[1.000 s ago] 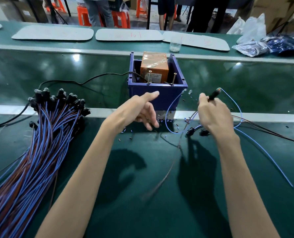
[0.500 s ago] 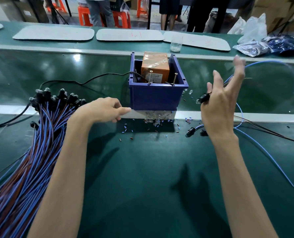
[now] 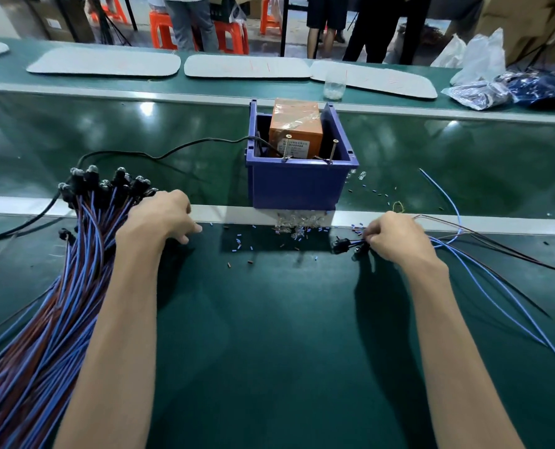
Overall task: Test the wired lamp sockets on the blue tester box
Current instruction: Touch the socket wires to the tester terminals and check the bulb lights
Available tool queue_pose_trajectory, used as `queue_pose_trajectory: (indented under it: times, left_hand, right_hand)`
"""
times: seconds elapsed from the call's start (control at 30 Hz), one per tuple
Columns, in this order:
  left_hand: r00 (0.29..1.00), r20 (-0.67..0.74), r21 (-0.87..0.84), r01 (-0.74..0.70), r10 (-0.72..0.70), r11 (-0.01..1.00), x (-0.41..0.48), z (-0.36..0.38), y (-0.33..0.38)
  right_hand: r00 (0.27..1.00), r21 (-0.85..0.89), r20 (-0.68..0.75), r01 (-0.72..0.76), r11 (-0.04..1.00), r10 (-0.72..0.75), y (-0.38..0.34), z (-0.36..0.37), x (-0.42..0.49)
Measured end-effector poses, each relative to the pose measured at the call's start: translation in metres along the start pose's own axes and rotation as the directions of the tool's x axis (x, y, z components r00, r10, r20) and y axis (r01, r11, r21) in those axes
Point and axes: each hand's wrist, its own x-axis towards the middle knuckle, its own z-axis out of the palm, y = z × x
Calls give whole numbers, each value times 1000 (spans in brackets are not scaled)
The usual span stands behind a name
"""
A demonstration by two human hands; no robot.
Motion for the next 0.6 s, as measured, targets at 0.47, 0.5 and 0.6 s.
queue_pose_trajectory:
  times: [0.47, 0.5, 0.6]
  left_hand:
    - [1000, 23, 154, -14, 11, 988, -9, -12, -3]
    - [999, 35, 158, -17, 11, 987, -9, -11, -3]
    - [1000, -7, 173, -1, 3, 985, -7, -7, -3]
  right_hand:
    - [989, 83, 8, 147, 986, -148, -9, -11, -6]
    - [987, 94, 15, 161, 983, -163, -10, -12, -6]
    - [979, 125, 32, 194, 973, -200, -12, -13, -8]
